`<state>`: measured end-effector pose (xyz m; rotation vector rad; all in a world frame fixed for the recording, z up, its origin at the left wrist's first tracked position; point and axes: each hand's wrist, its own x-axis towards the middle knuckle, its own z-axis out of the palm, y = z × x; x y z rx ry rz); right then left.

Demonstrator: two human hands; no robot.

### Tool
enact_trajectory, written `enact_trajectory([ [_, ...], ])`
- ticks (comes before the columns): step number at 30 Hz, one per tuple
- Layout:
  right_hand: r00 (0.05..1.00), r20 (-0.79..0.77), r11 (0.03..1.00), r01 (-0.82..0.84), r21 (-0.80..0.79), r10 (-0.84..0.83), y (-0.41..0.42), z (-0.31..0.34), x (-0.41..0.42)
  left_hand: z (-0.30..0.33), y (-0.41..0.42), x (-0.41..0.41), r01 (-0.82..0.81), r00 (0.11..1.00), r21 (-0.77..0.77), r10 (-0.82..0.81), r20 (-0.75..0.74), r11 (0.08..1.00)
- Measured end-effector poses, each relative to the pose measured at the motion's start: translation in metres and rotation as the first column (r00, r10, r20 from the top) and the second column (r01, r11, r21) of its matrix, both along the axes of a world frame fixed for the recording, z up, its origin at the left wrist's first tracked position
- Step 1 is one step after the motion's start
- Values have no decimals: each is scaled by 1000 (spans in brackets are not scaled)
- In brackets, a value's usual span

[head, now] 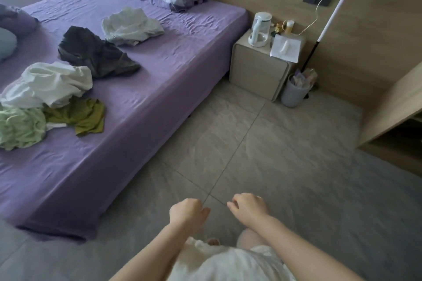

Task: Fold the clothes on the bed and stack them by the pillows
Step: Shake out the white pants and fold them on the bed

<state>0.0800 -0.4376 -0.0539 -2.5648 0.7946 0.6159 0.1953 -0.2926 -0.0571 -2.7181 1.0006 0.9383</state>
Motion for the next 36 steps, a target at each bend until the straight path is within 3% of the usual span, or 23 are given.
enact_trajectory([
  [7, 998, -58, 1000, 11, 28, -9, -66, -7, 47, -8, -57, 49, -89, 996, -7, 89, -1, 996],
  [22, 989, -43, 989, -141, 35, 143, -281, 2, 188, 10, -259, 144, -298, 953, -78, 301, 43, 951],
  [36, 990, -57, 989, -128, 75, 132, -371, -9, 322, 6, -346, 286, -358, 933, -48, 359, 24, 933],
])
